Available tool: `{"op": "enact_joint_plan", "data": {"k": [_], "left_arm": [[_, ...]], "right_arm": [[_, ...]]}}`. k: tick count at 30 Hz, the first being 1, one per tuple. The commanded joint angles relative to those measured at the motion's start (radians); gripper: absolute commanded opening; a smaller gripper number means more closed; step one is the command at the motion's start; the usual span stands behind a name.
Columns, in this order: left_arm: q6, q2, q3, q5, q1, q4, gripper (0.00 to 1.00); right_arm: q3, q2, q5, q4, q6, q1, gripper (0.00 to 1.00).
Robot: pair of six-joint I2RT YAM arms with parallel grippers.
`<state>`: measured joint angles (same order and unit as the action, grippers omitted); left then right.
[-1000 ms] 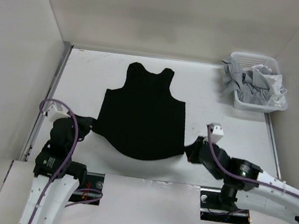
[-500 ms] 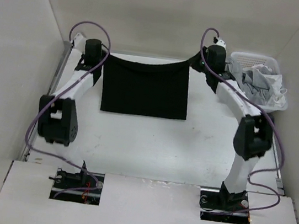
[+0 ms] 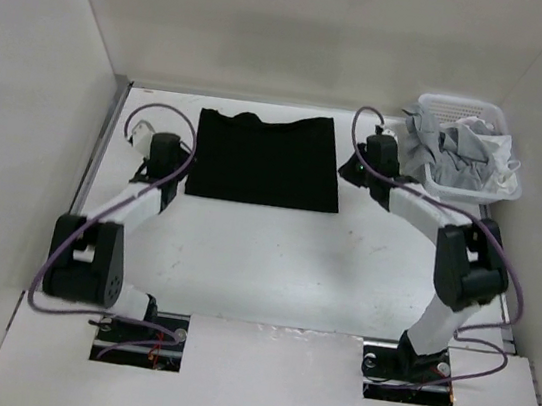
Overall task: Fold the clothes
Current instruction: Fold the tank top
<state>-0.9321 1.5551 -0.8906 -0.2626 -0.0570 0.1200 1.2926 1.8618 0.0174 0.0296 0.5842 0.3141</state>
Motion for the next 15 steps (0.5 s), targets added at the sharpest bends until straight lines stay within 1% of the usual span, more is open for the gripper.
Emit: {"op": "enact_joint_plan", "data": {"k": [1, 2, 4, 6, 8, 12, 15], "left_arm": [[-0.062, -0.2, 0.209, -0.004, -0.017, 0.072, 0.32], [-0.063, -0.245, 0.266, 0.017, -0.008, 0.066, 0.32], [-0.071, -0.312, 0.361, 0.072, 0.021, 0.061, 0.37], [-0.088, -0.332, 0.412, 0.147, 0.041, 0.06, 0.38], [-0.102, -0.319, 0.442, 0.219, 0.055, 0.072, 0.39], [-0.125, -0.25, 0.476, 0.263, 0.061, 0.176, 0.4], [-0.146, -0.221, 0.482, 0.267, 0.073, 0.227, 0.37]], "right_arm": [[-0.206, -0.209, 0.015, -0.219, 0.037, 0.05, 0.06], [-0.276, -0.251, 0.016, -0.25, 0.049, 0.056, 0.05], [-0.389, -0.321, 0.018, -0.298, 0.069, 0.065, 0.05], [-0.459, -0.369, 0.018, -0.318, 0.085, 0.075, 0.07], [-0.504, -0.398, 0.018, -0.326, 0.089, 0.076, 0.09], [-0.55, -0.423, 0.013, -0.333, 0.083, 0.076, 0.1], [-0.565, -0.423, 0.016, -0.336, 0.088, 0.078, 0.14]]}}
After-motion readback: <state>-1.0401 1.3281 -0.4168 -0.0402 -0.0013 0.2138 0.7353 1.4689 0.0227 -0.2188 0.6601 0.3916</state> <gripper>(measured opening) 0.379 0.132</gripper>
